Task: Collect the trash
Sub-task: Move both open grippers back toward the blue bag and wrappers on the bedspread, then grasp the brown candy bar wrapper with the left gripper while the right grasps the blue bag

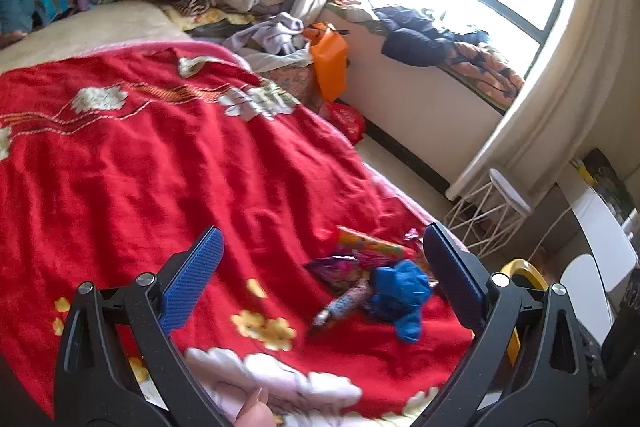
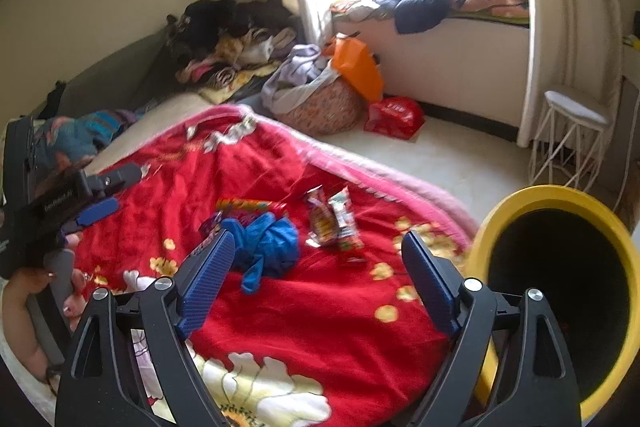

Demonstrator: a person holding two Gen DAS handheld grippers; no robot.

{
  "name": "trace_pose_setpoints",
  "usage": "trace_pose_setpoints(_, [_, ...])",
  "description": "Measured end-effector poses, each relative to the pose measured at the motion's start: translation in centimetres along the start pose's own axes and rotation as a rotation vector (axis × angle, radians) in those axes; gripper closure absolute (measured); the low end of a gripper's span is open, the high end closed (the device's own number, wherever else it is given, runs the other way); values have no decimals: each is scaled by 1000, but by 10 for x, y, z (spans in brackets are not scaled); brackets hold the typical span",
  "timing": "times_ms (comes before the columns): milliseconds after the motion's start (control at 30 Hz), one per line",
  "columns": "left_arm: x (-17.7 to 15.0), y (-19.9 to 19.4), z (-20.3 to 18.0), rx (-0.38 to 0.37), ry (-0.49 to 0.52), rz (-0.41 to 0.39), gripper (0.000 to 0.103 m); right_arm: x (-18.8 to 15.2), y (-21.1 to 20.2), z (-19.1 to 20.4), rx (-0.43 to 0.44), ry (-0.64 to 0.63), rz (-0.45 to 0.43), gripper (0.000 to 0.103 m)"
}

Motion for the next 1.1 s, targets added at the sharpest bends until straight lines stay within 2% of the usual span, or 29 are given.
trace_pose_setpoints(133, [-8,8,9,-9,-17,38,24,-11,26,4,2,-6,63,30])
trace_pose_setpoints(167, [-10,10,9,-15,-17,46,31,-13,31,5,1,-4,76,33])
trace_pose_setpoints(267, [-21,19,5,-44,-4,90,43,-19,48,7,17,9,123,38])
trace_pose_setpoints(433, [-40,34,-10,-123,39,167,55,-29,71,12,48,22,195,42])
trace_pose_setpoints(567, [-53,41,-18,-156,60,209,62,-35,85,14,57,27,241,49])
trace_pose_setpoints(633, [-59,46,-21,-166,64,229,65,-39,94,13,69,45,275,54])
trace_pose_setpoints(700, [-65,50,-23,-171,73,247,66,-42,97,14,89,51,297,76])
trace_pose_setpoints(800, [-71,52,-26,-174,87,264,74,-42,90,15,110,48,290,95])
trace_pose_setpoints(867, [-73,54,-27,-176,94,272,81,-42,82,14,126,61,278,98])
trace_pose_setpoints(1100, [-80,56,-41,-199,133,296,87,-42,53,5,153,109,240,99])
Point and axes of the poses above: each gripper's, at about its wrist camera, not at the fingertips, and y roughly the way its jaws point, z to its left, x to its top, the point moved 8 cm from there along y, roughly the way its jaws point, and after that the axes turned 12 degrees about y, right-handed, at the moved point
